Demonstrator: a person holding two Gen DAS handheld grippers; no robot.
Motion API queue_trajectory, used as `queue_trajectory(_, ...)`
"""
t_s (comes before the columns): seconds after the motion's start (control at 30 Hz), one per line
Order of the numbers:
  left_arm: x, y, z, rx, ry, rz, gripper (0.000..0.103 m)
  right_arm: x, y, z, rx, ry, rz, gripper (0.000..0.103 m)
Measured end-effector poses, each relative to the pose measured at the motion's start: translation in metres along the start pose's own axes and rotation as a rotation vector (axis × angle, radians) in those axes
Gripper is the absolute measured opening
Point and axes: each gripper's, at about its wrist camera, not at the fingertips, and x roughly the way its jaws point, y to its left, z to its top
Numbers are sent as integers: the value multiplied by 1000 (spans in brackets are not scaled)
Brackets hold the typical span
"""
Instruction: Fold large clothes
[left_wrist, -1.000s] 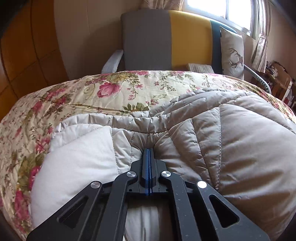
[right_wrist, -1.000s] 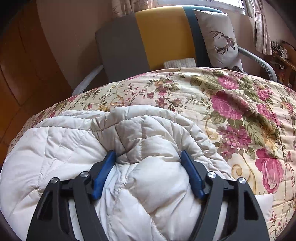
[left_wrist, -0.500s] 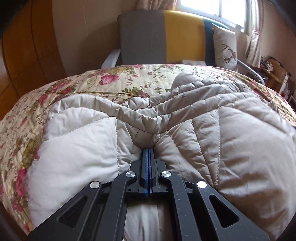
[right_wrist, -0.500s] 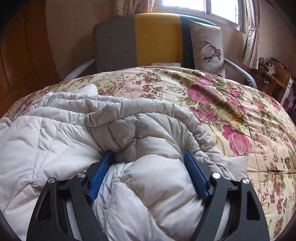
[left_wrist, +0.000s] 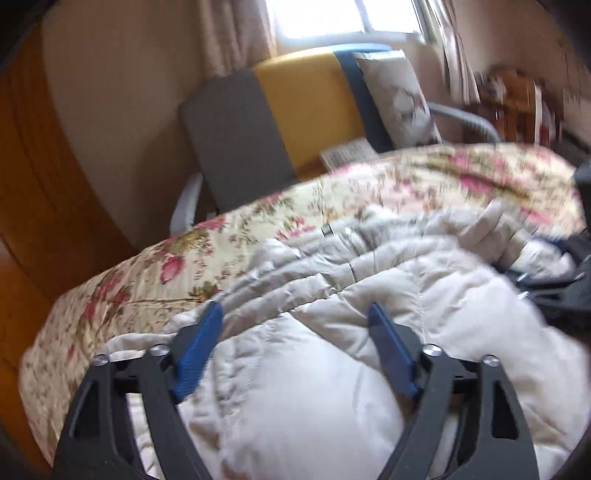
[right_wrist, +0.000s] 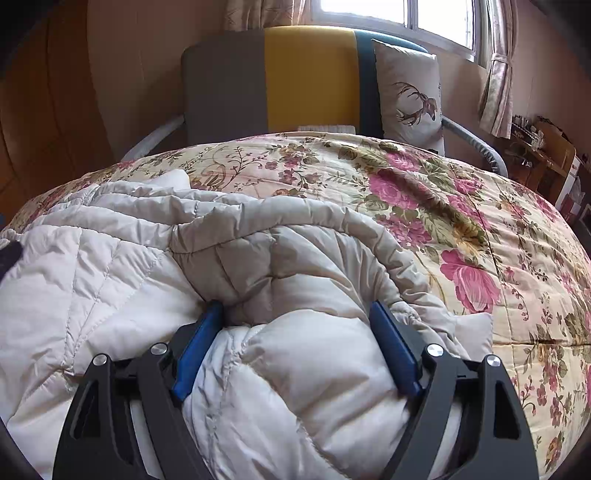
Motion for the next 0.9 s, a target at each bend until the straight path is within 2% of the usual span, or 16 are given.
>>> queue_trajectory(0.07, 24, 1, 0, 11, 4, 11, 78, 0, -3, 1, 21, -2, 0, 81)
queue_trajectory(0.1, 40, 5, 0, -5, 16, -11, 86, 1, -6, 2, 39, -5, 5, 81)
queue_trajectory(0.17, 66, 24, 0, -111, 80, -101, 94, 2, -11, 3, 69, -6, 15, 82)
queue_trajectory(0.27, 67, 38, -7, -179, 95, -166, 98, 2, -11, 4, 67, -10, 25, 84)
queue_trajectory(0.33, 53, 41, -9, -181, 99, -169, 98, -4, -10, 6, 53, -8, 45, 87)
queue_trajectory(0.37, 44, 40, -11, -182, 100, -163, 98, -10, -8, 8, 42, -10, 39, 90)
queue_trajectory(0.43, 21, 48, -16, -198, 89, -146, 98, -36, -3, 13, 29, -82, 4, 101)
queue_trajectory(0.5, -4, 63, -24, -240, 65, -84, 98, -58, 7, 19, 19, -141, 0, 101)
queue_trajectory(0.63, -27, 100, -47, -328, 26, 73, 99, -59, 40, 27, -42, -125, 55, 101)
queue_trajectory(0.7, -16, 116, -63, -338, 54, 169, 99, -40, 58, 24, -106, -90, -13, 101)
queue_trajectory(0.73, -5, 124, -73, -346, 85, 194, 99, -25, 63, 21, -123, -52, -40, 101)
queue_trajectory(0.83, 14, 149, -97, -502, 80, 70, 100, 0, 52, 15, -69, -43, 16, 101)
queue_trajectory(0.9, 22, 155, -96, -527, 101, 35, 100, 6, 50, 16, -54, -28, 26, 101)
